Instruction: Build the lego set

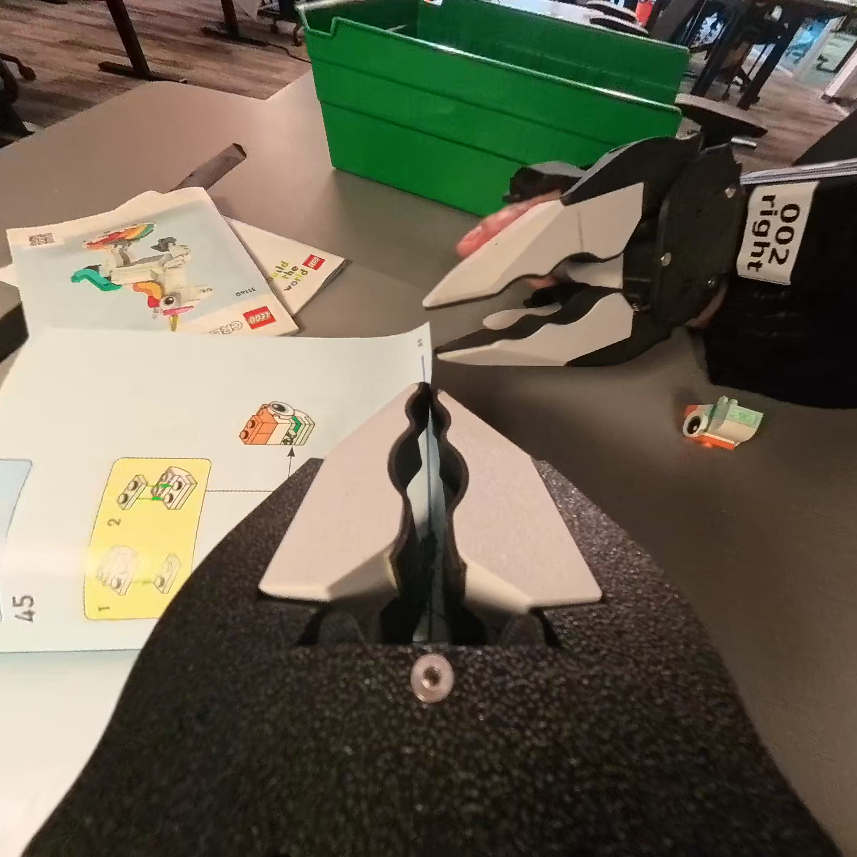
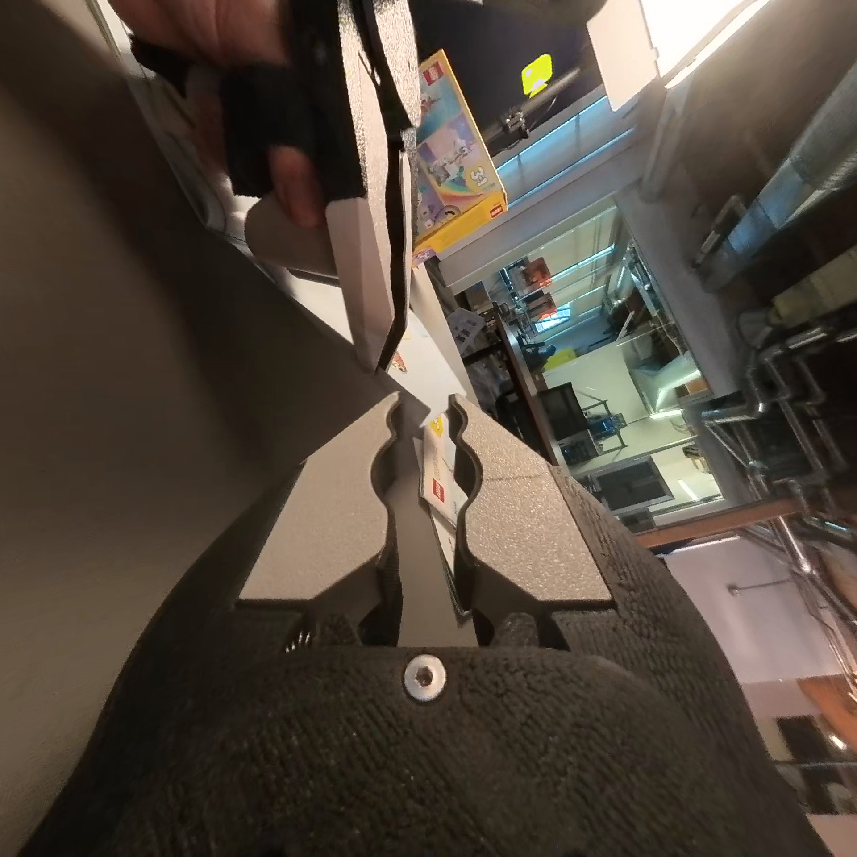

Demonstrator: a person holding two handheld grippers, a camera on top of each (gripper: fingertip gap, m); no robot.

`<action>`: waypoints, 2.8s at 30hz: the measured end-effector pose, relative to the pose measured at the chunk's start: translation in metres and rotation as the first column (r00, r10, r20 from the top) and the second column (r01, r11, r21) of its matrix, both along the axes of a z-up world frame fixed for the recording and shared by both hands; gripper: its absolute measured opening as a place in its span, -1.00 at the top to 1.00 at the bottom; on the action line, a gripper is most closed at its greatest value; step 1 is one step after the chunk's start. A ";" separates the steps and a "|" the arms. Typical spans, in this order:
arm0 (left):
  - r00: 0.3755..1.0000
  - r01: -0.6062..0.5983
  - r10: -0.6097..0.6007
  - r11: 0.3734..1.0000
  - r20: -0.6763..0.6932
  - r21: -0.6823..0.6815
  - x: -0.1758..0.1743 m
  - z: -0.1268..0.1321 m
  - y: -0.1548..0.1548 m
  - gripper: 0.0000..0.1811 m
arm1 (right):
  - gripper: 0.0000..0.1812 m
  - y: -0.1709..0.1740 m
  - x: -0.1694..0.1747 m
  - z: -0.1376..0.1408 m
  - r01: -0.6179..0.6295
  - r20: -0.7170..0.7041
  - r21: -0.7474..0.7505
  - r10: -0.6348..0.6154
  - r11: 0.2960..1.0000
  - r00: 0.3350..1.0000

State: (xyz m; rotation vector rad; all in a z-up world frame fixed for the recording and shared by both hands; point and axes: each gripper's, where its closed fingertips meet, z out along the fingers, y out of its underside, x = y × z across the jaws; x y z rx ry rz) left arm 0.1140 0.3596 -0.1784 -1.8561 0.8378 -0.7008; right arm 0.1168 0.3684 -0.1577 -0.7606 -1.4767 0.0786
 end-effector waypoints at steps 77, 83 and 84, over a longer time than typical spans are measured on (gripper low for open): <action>1.000 -0.004 0.004 1.000 0.020 -0.004 -0.001 0.002 0.001 1.00 | 0.95 0.003 0.000 -0.007 0.014 0.041 0.002 -0.014 1.000 0.999; 1.000 0.004 -0.003 1.000 0.021 -0.007 -0.001 0.002 0.000 1.00 | 1.00 0.002 -0.002 -0.010 0.018 0.070 0.051 -0.022 0.999 0.997; 1.000 0.004 -0.004 1.000 0.015 -0.005 0.000 0.001 0.000 1.00 | 1.00 0.002 -0.002 -0.009 0.023 0.069 0.057 -0.027 0.998 0.997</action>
